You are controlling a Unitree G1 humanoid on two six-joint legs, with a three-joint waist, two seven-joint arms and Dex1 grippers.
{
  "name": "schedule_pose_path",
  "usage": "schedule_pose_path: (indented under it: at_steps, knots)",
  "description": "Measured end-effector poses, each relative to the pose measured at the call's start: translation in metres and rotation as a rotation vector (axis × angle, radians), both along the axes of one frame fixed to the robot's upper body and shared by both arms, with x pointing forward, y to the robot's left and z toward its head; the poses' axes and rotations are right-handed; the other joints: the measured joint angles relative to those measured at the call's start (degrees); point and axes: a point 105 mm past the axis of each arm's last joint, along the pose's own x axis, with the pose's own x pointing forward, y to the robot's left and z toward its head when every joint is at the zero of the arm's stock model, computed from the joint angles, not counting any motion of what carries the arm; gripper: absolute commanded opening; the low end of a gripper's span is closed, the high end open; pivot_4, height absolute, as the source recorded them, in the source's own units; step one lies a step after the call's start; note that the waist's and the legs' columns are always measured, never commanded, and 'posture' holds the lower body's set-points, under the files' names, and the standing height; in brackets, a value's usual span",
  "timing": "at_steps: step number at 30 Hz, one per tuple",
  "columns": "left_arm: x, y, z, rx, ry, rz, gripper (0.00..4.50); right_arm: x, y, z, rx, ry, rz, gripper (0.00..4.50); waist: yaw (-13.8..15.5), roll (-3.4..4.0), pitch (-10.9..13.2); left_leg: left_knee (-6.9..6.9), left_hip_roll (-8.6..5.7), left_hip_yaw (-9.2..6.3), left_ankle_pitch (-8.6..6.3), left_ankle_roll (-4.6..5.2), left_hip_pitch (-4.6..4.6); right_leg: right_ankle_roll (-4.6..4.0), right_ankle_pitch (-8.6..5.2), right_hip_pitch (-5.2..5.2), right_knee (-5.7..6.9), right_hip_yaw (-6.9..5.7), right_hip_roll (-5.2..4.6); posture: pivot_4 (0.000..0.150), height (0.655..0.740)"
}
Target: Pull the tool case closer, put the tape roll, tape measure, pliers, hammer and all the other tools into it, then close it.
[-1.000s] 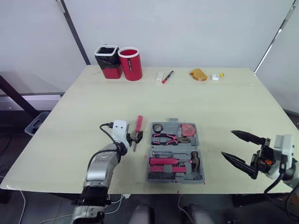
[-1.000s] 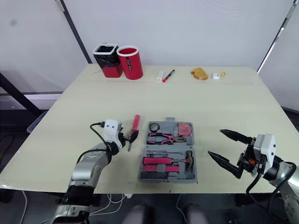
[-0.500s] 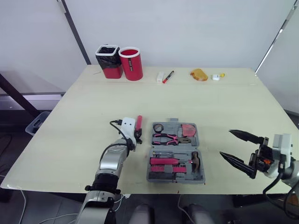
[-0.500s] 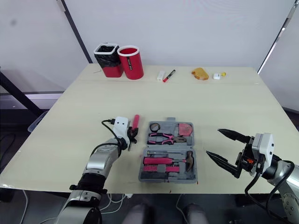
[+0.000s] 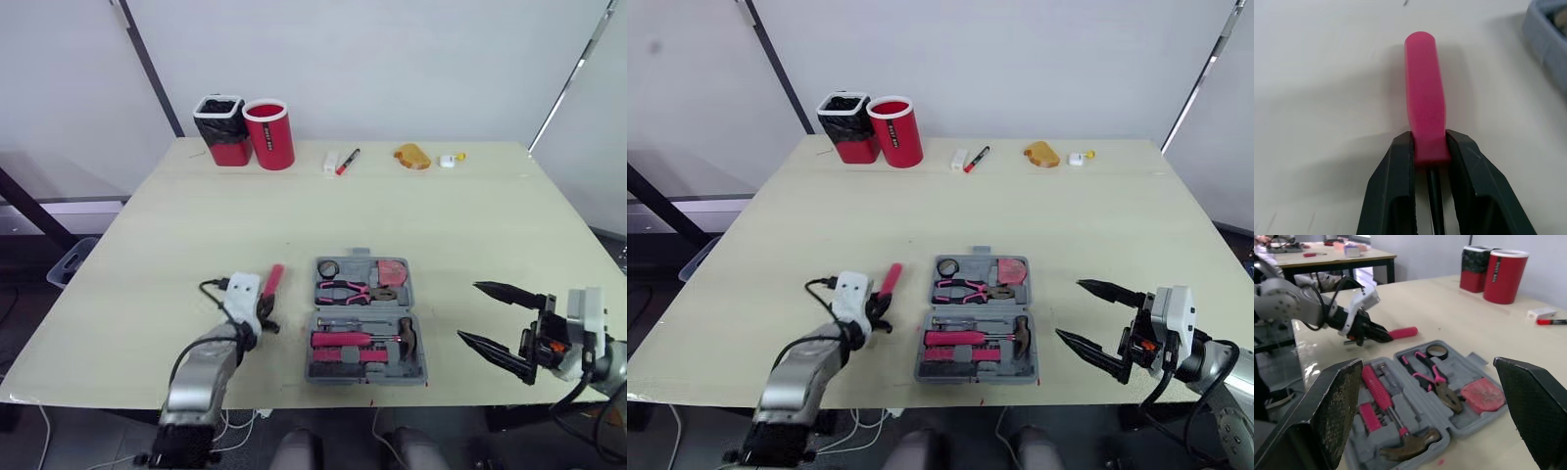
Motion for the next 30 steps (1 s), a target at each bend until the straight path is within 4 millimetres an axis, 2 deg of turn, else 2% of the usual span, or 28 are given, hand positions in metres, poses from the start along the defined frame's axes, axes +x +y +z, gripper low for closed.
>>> schedule_pose_path:
  at_steps: [3, 6, 12, 14, 16, 17, 18, 19, 21, 22, 30]
  knots:
    - [-0.024, 0.0, -0.001, -0.023, 0.025, 0.034, 0.44, 0.0, 0.0, -0.001, -0.001, 0.003, 0.013, 4.5, 0.12, 0.0, 0.0, 0.01, 0.0, -0.01, 0.0, 0.0, -0.01, -0.01, -0.01, -0.01, 0.0, 0.0, -0.01, 0.15, 0.74]
    - [-0.037, -0.003, -0.003, -0.037, 0.04, 0.051, 0.44, 0.001, 0.001, 0.0, -0.003, -0.002, 0.025, 4.5, 0.33, -0.01, 0.0, 0.03, -0.03, 0.02, 0.0, 0.0, -0.01, -0.11, -0.06, 0.0, 0.0, -0.01, 0.0, 0.15, 0.74]
    - [-0.044, -0.007, -0.003, -0.054, 0.042, 0.095, 0.44, -0.001, 0.002, -0.001, -0.015, 0.0, 0.052, 4.5, 0.36, -0.02, 0.01, 0.03, -0.04, 0.07, 0.0, 0.0, -0.02, -0.12, -0.08, 0.0, -0.01, -0.03, 0.02, 0.15, 0.74]
    - [-0.044, -0.007, -0.004, -0.056, 0.044, 0.097, 1.47, 0.0, 0.001, -0.002, -0.034, 0.004, 0.058, 4.5, 0.32, -0.02, 0.01, 0.03, -0.04, 0.08, 0.0, 0.0, -0.01, -0.13, -0.08, 0.0, -0.01, -0.04, 0.02, 0.15, 0.74]
    - [-0.046, -0.006, -0.005, -0.058, 0.05, 0.097, 1.97, 0.001, 0.0, -0.004, -0.039, 0.009, 0.057, 4.5, 0.32, -0.02, 0.01, 0.03, -0.04, 0.09, 0.0, 0.0, -0.02, -0.13, -0.08, 0.0, -0.01, -0.04, 0.02, 0.15, 0.74]
    - [-0.046, -0.006, -0.006, -0.059, 0.051, 0.095, 2.52, 0.001, -0.001, -0.004, -0.04, 0.01, 0.056, 4.5, 0.32, -0.02, 0.01, 0.03, -0.04, 0.08, 0.0, 0.0, -0.02, -0.13, -0.08, 0.0, -0.01, -0.04, 0.02, 0.15, 0.74]
    - [-0.047, -0.007, -0.005, -0.06, 0.049, 0.089, 2.82, 0.001, -0.001, -0.004, -0.041, 0.01, 0.056, 4.5, 0.32, -0.02, 0.01, 0.03, -0.04, 0.08, 0.0, 0.0, -0.02, -0.13, -0.08, 0.0, -0.01, -0.04, 0.02, 0.15, 0.74]
    - [-0.048, -0.007, -0.004, -0.065, 0.046, 0.081, 3.39, 0.001, -0.001, -0.004, -0.042, 0.01, 0.056, 4.5, 0.3, -0.03, 0.01, 0.03, -0.03, 0.08, 0.0, 0.0, -0.02, -0.13, -0.09, 0.0, -0.01, -0.04, 0.02, 0.15, 0.74]
    - [-0.05, -0.006, -0.001, -0.064, 0.034, 0.073, 4.21, 0.001, -0.001, -0.004, -0.045, 0.01, 0.055, 4.5, 0.28, -0.03, 0.01, 0.02, -0.03, 0.07, 0.0, 0.0, -0.02, -0.15, -0.09, 0.0, -0.01, -0.03, 0.02, 0.15, 0.74]
    - [-0.051, -0.006, 0.001, -0.063, 0.027, 0.07, 4.37, 0.0, -0.001, -0.005, -0.046, 0.01, 0.054, 4.5, 0.29, -0.03, 0.02, 0.03, -0.03, 0.08, 0.0, 0.0, -0.02, -0.17, -0.11, 0.0, -0.01, -0.04, 0.02, 0.15, 0.74]
    - [-0.046, 0.001, 0.023, -0.031, -0.038, -0.008, 4.37, 0.0, 0.0, -0.007, -0.036, 0.009, 0.048, 4.5, 0.31, -0.04, 0.02, 0.03, -0.03, 0.08, 0.0, 0.0, -0.02, -0.22, -0.14, -0.01, -0.01, -0.04, 0.02, 0.15, 0.74]
